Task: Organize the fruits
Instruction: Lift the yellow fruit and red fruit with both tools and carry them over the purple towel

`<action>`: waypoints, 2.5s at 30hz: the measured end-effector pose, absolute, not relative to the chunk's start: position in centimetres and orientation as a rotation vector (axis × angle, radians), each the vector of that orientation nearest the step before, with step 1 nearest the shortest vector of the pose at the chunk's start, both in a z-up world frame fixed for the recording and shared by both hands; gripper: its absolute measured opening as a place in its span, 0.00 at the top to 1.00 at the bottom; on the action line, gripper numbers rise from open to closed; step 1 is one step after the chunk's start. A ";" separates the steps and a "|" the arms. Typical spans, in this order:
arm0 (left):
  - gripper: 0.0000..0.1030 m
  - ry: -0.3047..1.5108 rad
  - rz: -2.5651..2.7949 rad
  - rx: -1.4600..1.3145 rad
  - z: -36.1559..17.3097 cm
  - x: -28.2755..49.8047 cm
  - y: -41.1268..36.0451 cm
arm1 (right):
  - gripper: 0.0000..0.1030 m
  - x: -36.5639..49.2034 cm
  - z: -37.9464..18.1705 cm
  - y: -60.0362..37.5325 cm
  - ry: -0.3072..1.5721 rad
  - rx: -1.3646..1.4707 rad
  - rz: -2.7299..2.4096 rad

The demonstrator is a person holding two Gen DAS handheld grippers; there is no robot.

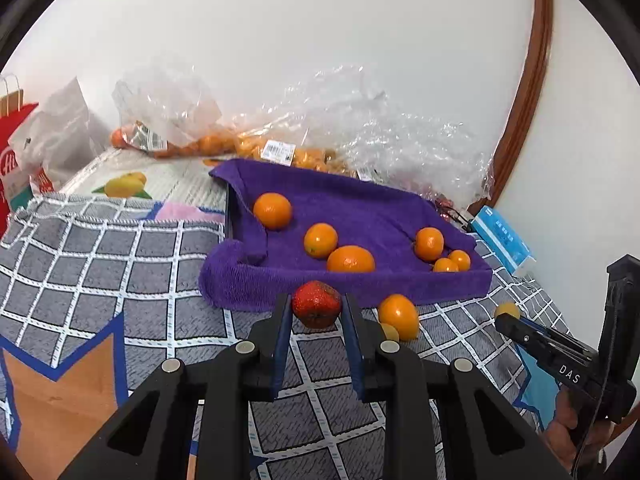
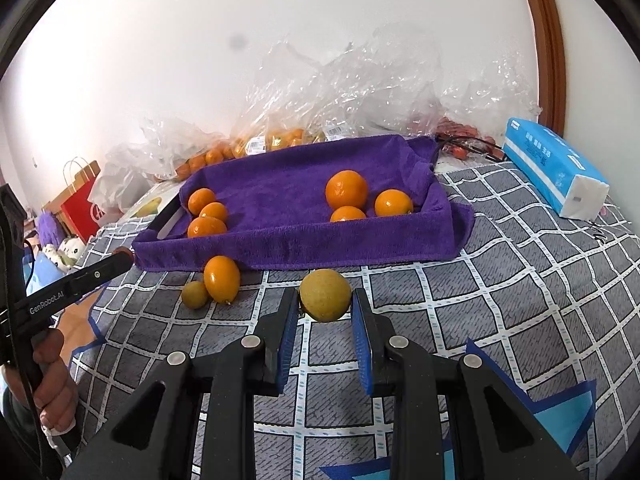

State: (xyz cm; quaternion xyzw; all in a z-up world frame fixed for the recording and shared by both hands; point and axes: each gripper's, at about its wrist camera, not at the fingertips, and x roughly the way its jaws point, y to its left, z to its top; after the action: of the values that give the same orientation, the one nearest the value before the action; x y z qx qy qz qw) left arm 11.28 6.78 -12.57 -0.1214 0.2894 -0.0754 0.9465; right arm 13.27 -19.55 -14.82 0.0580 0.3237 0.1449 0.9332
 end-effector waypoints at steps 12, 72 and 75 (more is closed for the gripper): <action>0.77 0.571 -0.163 -0.256 -12.3 10.7 6.7 | 0.74 13.4 -14.6 -20.8 0.651 0.187 0.281; 0.77 0.580 -0.037 -0.424 -11.1 21.9 11.7 | 0.74 23.6 -10.8 -17.4 0.579 0.197 0.296; 0.77 0.598 -0.060 -0.440 -11.5 22.2 11.7 | 0.74 24.0 -11.7 -16.7 0.620 0.188 0.320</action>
State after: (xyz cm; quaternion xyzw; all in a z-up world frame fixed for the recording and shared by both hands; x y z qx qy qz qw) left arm 22.19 11.69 -11.45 -0.2149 0.2923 -0.0291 0.9314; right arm 23.96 -16.68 -11.70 0.0921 0.3032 0.1566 0.9355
